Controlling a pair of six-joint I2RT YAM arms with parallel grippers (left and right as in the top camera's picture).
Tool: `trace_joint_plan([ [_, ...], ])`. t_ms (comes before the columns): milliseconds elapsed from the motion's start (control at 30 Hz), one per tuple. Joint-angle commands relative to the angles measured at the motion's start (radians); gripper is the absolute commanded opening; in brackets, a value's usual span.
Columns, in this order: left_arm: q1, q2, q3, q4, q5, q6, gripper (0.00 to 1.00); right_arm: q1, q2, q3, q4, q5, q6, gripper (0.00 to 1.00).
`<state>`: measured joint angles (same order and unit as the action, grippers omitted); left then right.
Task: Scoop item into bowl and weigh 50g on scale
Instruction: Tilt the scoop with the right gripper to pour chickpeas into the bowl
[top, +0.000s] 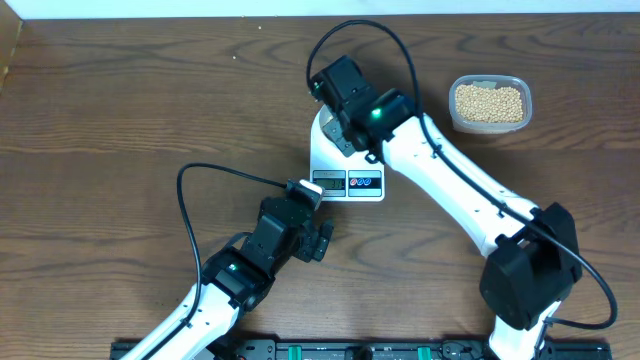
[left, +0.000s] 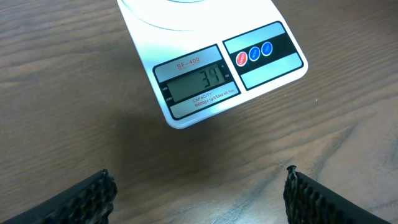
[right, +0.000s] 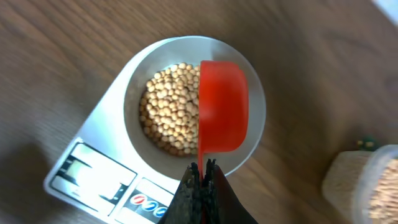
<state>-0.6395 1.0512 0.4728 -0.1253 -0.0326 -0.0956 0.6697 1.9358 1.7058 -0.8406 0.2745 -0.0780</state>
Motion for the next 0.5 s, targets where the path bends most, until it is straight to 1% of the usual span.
trace_joint_plan([
  [0,-0.001,-0.007,0.021,-0.002,-0.02,0.017,0.89,0.024,-0.036,0.028,0.0,0.122,-0.029,0.01],
  [233,-0.001,-0.007,0.021,-0.002,-0.02,0.017,0.88,0.023,-0.036,0.028,0.003,0.1,-0.031,0.01],
  [467,-0.001,-0.007,0.021,-0.002,-0.02,0.017,0.88,-0.031,-0.07,0.03,0.014,-0.087,-0.027,0.01],
])
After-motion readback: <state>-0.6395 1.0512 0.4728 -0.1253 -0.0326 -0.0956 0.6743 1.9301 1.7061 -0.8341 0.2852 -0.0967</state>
